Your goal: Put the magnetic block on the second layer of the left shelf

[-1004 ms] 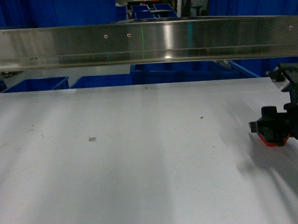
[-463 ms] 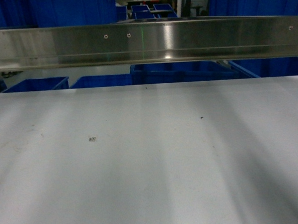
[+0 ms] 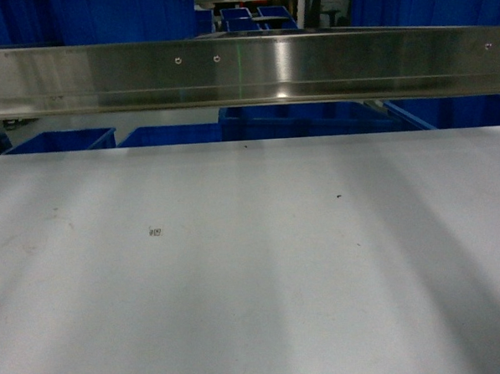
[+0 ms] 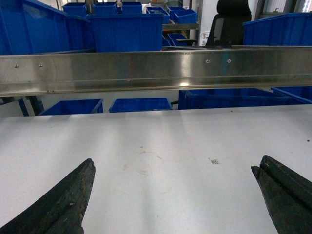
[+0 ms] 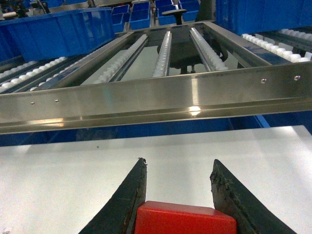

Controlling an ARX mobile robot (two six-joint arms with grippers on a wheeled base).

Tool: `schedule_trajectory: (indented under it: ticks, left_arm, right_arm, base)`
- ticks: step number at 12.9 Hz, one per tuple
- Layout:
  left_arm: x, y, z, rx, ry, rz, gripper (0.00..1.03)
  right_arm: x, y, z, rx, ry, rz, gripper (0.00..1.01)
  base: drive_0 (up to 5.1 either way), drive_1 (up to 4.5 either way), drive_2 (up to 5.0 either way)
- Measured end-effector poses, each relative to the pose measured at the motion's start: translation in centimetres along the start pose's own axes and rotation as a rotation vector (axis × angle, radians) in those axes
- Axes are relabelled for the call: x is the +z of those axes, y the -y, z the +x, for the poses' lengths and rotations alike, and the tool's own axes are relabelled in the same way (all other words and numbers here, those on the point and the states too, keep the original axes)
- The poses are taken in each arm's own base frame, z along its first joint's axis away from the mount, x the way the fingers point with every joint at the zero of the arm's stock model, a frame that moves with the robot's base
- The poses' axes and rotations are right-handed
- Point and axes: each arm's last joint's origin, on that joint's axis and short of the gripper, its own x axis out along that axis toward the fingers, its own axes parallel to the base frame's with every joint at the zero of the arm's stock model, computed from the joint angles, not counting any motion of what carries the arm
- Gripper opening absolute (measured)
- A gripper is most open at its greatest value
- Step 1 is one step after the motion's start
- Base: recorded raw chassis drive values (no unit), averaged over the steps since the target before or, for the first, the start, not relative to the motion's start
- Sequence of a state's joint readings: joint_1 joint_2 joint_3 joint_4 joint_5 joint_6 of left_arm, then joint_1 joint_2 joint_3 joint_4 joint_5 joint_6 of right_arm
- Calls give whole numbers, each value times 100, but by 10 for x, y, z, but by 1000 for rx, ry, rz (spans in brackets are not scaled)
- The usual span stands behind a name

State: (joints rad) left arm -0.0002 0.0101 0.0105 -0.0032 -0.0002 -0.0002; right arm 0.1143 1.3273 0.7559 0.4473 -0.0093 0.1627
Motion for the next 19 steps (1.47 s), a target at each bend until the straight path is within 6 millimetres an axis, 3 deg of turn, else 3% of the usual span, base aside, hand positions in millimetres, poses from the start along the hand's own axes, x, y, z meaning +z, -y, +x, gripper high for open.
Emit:
schedule_trajectory:
  ticks: [6,19]
  left_arm:
    - [0,0,0,0,0,0,98]
    - [0,0,0,0,0,0,98]
  right_arm:
    - [-19,21,4,-97,-129,-172,33]
    - [-17,30,3,-142,-130,-86,33]
  base:
    - [0,0,0]
    - [0,0,0]
